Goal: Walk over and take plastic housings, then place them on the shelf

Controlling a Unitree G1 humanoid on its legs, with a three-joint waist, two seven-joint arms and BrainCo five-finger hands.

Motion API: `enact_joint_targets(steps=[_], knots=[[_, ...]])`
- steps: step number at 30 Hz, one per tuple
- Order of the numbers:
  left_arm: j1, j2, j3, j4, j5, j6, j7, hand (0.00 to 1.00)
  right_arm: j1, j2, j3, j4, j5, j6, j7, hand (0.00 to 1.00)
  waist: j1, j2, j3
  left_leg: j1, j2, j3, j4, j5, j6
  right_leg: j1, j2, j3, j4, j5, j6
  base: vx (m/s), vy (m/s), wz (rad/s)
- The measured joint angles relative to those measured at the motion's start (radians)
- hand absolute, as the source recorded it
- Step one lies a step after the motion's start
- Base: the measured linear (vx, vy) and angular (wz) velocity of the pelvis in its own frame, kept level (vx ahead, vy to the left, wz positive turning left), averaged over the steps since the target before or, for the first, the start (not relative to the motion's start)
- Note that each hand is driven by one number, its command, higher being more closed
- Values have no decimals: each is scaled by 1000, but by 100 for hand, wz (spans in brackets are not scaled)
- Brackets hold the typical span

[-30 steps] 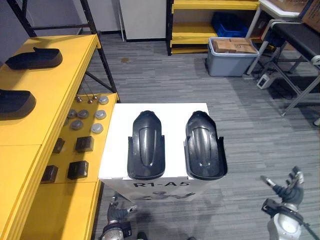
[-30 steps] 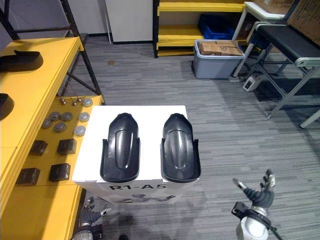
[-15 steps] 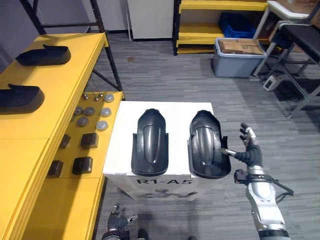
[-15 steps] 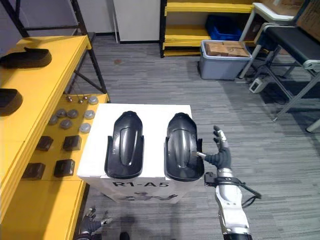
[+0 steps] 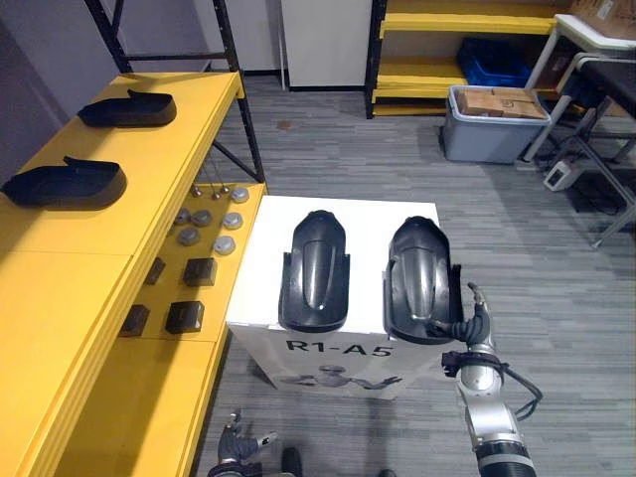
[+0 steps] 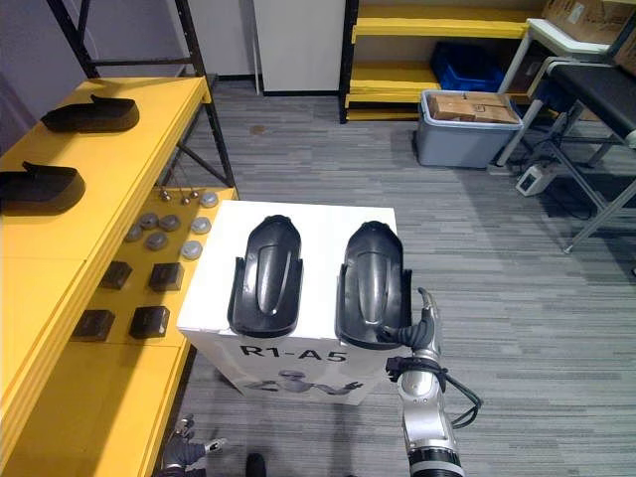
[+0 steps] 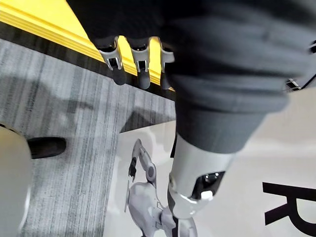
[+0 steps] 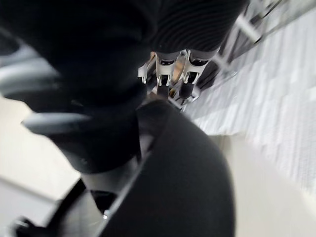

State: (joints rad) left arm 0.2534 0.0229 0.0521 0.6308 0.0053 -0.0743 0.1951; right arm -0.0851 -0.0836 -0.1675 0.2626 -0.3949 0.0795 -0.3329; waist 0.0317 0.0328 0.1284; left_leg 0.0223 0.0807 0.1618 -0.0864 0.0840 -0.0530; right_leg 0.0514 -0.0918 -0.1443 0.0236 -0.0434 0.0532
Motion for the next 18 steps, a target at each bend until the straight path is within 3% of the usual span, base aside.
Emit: enact_joint_targets(steps=[8,9,18], knots=[[-2,-4,-1,0,0,0,4,0,1,13,-21,28,8,0,-36,0,5,4,1,0,-1,-13,0,3,5,4,1,0,-5,0,1,6,1,0],[-4,-4,-2,0,0,0,5,0,1,13,-21,28,23,-4,-38,100,5,4,0,0,-2,-22,0,4,6,6,2,-1,-6,1,2,47,-4,2],[-3,-4,-16,1,-2,10,-2,0,-26,3,-30,86,243,-28,2,100,6,1,-9,9,-1,-31,0,4,6,19,4,-3,-17,1,2,10,0,0]])
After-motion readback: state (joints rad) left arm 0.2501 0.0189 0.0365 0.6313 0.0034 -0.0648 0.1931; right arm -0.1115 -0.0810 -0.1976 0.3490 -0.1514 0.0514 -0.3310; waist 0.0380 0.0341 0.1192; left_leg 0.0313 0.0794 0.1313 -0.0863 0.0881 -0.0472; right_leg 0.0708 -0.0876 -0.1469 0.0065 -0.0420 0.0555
